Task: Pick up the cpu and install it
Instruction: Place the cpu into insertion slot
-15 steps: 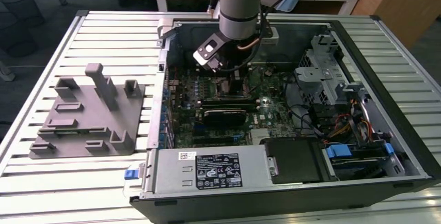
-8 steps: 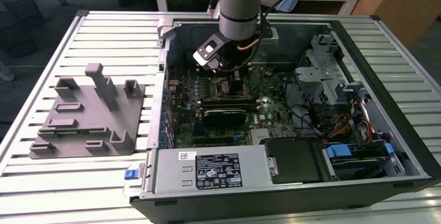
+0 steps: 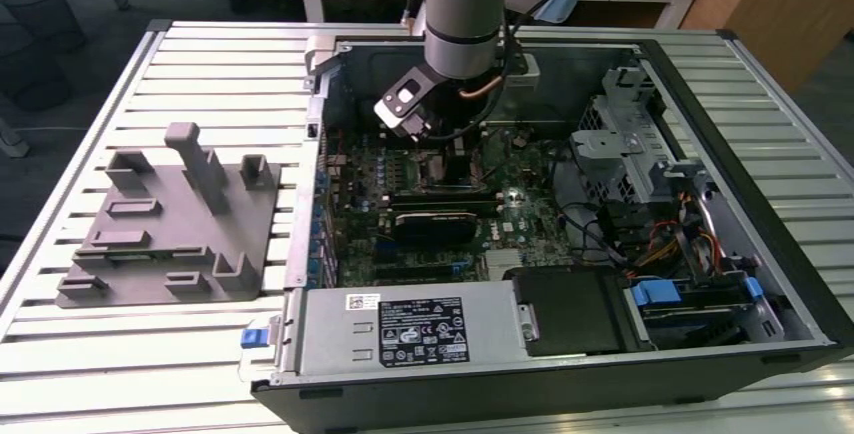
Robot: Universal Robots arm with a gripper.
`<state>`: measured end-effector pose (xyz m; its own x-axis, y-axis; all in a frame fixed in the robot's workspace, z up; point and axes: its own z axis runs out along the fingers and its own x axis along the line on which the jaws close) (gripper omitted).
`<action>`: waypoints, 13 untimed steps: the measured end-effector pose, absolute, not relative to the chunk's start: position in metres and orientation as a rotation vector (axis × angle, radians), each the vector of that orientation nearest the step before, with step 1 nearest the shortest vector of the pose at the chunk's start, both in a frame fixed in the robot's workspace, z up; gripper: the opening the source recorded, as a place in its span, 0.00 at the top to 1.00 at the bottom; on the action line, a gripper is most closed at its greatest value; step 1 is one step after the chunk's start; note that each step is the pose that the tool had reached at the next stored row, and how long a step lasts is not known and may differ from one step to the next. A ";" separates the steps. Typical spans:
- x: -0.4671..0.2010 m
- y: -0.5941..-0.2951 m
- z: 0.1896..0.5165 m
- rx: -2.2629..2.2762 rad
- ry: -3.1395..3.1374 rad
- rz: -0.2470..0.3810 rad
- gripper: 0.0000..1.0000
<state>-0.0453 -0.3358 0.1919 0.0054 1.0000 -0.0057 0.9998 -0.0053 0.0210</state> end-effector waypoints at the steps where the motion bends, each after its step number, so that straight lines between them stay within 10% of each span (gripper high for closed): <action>1: -0.045 -0.336 0.192 2.214 2.202 0.016 0.45; 13: -0.045 -0.336 0.196 2.214 2.202 0.015 0.40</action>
<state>-0.0451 -0.3360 0.1964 0.0053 1.0000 -0.0068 0.9998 -0.0052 0.0203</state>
